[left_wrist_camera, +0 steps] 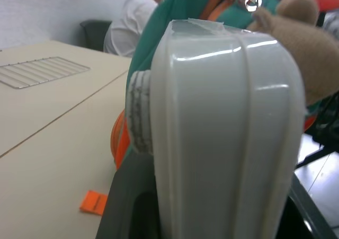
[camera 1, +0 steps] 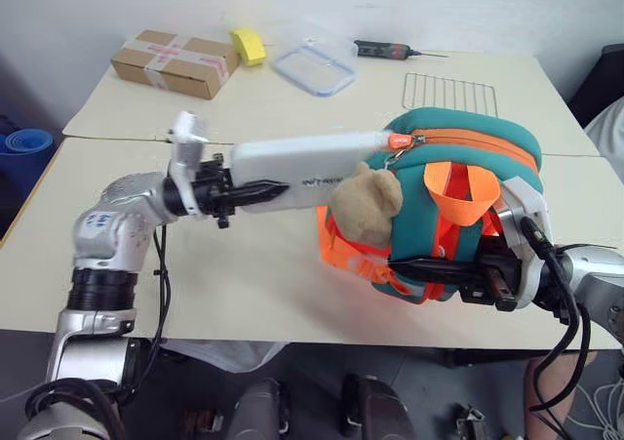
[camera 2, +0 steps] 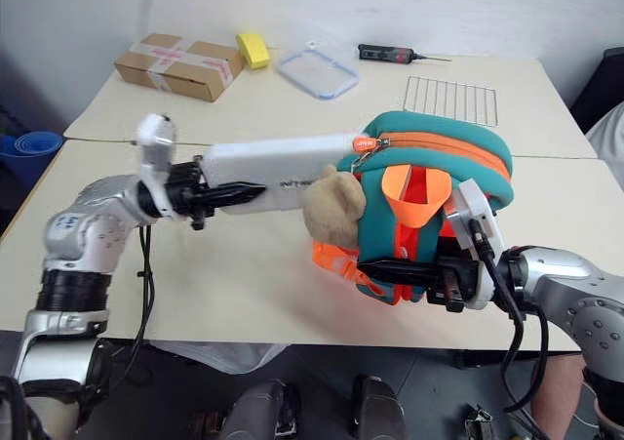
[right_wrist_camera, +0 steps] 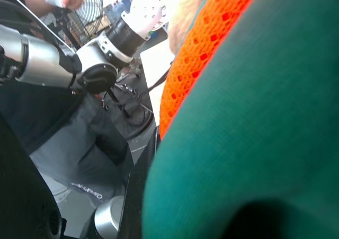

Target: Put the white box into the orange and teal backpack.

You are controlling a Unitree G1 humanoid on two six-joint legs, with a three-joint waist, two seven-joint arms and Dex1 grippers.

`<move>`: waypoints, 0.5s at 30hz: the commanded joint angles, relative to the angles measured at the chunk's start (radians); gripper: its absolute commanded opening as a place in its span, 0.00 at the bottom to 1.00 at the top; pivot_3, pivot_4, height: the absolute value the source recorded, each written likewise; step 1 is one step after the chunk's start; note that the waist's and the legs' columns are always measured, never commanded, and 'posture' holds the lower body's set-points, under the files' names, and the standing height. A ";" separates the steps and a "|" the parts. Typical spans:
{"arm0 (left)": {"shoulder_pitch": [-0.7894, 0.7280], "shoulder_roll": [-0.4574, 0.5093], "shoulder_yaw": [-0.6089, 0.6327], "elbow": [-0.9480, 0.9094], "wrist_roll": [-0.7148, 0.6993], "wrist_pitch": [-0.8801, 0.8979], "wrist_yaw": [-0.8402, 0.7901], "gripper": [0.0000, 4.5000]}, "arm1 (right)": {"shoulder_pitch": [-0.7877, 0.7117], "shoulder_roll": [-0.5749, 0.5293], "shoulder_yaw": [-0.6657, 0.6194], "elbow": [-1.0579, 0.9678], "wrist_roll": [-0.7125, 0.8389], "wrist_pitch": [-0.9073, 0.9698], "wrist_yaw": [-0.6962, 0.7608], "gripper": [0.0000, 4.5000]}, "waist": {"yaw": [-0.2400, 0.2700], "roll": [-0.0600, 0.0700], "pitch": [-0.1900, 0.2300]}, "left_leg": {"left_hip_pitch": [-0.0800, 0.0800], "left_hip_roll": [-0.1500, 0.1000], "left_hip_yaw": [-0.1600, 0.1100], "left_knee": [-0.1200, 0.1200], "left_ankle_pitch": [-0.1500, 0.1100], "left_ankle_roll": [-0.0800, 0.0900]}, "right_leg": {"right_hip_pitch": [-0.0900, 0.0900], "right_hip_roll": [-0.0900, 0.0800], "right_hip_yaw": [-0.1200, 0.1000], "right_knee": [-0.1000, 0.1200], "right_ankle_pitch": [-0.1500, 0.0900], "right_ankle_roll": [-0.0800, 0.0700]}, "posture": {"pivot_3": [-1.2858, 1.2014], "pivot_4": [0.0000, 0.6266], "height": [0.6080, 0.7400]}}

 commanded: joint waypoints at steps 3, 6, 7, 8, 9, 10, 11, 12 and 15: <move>-0.137 -0.043 -0.176 0.041 0.170 -0.087 -0.078 0.28 | 0.000 -0.014 -0.025 0.005 -0.015 -0.012 0.031 0.01 | -0.001 0.000 0.000 | -0.002 0.000 0.000 0.004 -0.001 0.003 | 0.000 -0.002 0.000 0.000 0.001 0.001 | 0.52 0.24 1.00; -0.291 -0.194 -0.261 0.182 0.246 -0.124 -0.073 0.28 | -0.011 -0.015 -0.020 0.029 -0.043 -0.017 0.046 0.01 | 0.007 0.000 0.000 | -0.005 0.000 -0.002 0.011 -0.004 0.005 | 0.001 -0.001 -0.001 0.000 0.001 0.002 | 0.52 0.24 1.00; -0.333 -0.240 -0.283 0.236 0.274 -0.143 -0.077 0.28 | -0.016 -0.013 -0.017 0.033 -0.049 -0.016 0.048 0.01 | 0.012 0.000 0.000 | -0.007 0.000 -0.003 0.013 -0.004 0.006 | 0.000 -0.001 -0.003 0.000 0.002 0.003 | 0.52 0.24 1.00; -0.365 -0.280 -0.299 0.289 0.297 -0.167 -0.085 0.28 | -0.023 -0.010 -0.013 0.037 -0.054 -0.016 0.048 0.01 | 0.013 0.000 0.000 | -0.010 -0.001 -0.003 0.014 -0.004 0.008 | -0.001 0.000 -0.004 -0.001 0.002 0.004 | 0.52 0.24 1.00; -0.394 -0.322 -0.309 0.348 0.321 -0.201 -0.083 0.28 | -0.029 -0.005 -0.009 0.039 -0.060 -0.016 0.048 0.01 | 0.013 0.000 0.000 | -0.011 -0.002 -0.003 0.015 -0.005 0.009 | -0.002 -0.001 -0.004 -0.001 0.003 0.005 | 0.52 0.24 1.00; -0.414 -0.350 -0.312 0.393 0.339 -0.229 -0.084 0.28 | -0.035 -0.001 -0.003 0.040 -0.064 -0.016 0.046 0.01 | 0.013 0.000 0.000 | -0.012 -0.002 -0.002 0.015 -0.005 0.011 | -0.002 -0.001 -0.004 -0.001 0.003 0.006 | 0.52 0.24 1.00; -0.430 -0.374 -0.310 0.440 0.354 -0.255 -0.078 0.28 | -0.043 0.008 0.009 0.038 -0.072 -0.017 0.042 0.01 | 0.009 0.000 0.000 | -0.012 -0.002 -0.001 0.015 -0.006 0.011 | -0.002 -0.001 -0.006 -0.001 0.003 0.006 | 0.52 0.24 1.00; -0.448 -0.414 -0.302 0.498 0.369 -0.293 -0.050 0.28 | -0.046 0.017 0.019 0.039 -0.089 -0.026 0.043 0.01 | 0.002 0.000 0.000 | -0.013 -0.002 -0.001 0.015 -0.006 0.012 | -0.002 -0.001 -0.007 -0.001 0.004 0.007 | 0.52 0.24 1.00; -0.468 -0.494 -0.264 0.618 0.395 -0.415 0.017 0.28 | -0.046 0.055 0.053 0.038 -0.152 -0.065 0.035 0.01 | -0.005 0.000 0.000 | -0.013 -0.001 -0.001 0.015 -0.006 0.012 | -0.002 -0.002 -0.012 -0.001 0.004 0.007 | 0.52 0.24 1.00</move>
